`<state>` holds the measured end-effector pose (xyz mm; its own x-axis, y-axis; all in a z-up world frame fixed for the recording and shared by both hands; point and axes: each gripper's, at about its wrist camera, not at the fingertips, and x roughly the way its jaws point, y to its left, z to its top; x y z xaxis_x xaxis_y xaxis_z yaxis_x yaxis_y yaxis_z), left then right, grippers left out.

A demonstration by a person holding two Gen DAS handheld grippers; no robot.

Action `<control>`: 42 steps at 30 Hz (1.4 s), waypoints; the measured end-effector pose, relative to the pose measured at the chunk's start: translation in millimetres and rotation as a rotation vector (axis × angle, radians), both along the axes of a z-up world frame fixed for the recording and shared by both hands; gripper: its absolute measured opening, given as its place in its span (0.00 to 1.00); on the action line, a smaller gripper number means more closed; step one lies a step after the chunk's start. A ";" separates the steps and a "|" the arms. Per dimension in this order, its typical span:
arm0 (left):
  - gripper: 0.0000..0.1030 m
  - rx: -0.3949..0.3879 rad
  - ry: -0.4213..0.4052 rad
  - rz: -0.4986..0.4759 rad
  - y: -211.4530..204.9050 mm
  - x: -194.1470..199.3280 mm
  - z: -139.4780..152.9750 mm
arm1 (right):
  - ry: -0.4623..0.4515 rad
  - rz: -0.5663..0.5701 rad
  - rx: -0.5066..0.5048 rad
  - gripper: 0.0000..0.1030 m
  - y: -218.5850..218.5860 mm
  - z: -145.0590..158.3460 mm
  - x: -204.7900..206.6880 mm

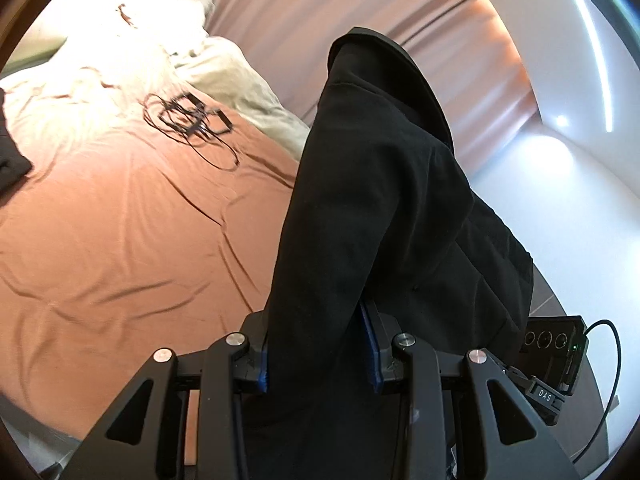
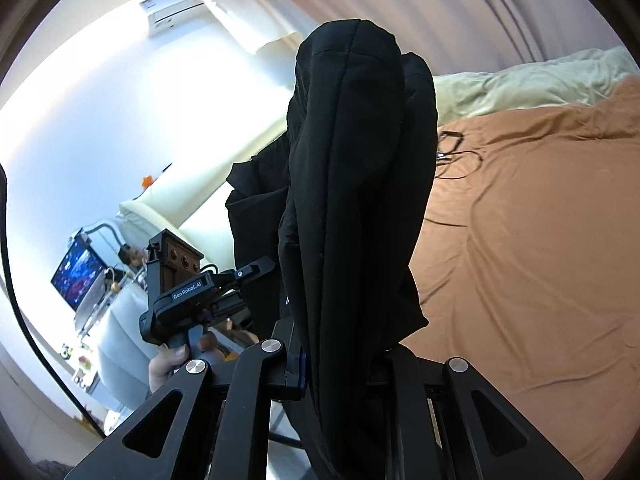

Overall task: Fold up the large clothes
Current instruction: 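Lift the folded shirt with both tools and carry it toward the headboard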

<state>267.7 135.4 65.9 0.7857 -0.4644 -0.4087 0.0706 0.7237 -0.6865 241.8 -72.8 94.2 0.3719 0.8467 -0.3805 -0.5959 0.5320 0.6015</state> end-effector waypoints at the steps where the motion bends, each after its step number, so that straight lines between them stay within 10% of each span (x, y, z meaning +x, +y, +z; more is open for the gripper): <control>1: 0.35 -0.006 -0.007 0.013 11.6 -8.6 1.2 | -0.001 0.012 0.002 0.15 5.7 0.0 1.4; 18: 0.35 0.010 -0.040 0.216 160.1 -79.7 0.7 | -0.077 0.238 -0.107 0.15 130.2 4.8 0.0; 42: 0.32 0.239 0.114 0.470 344.1 -64.4 -7.4 | -0.022 0.430 -0.066 0.15 360.8 -46.2 42.0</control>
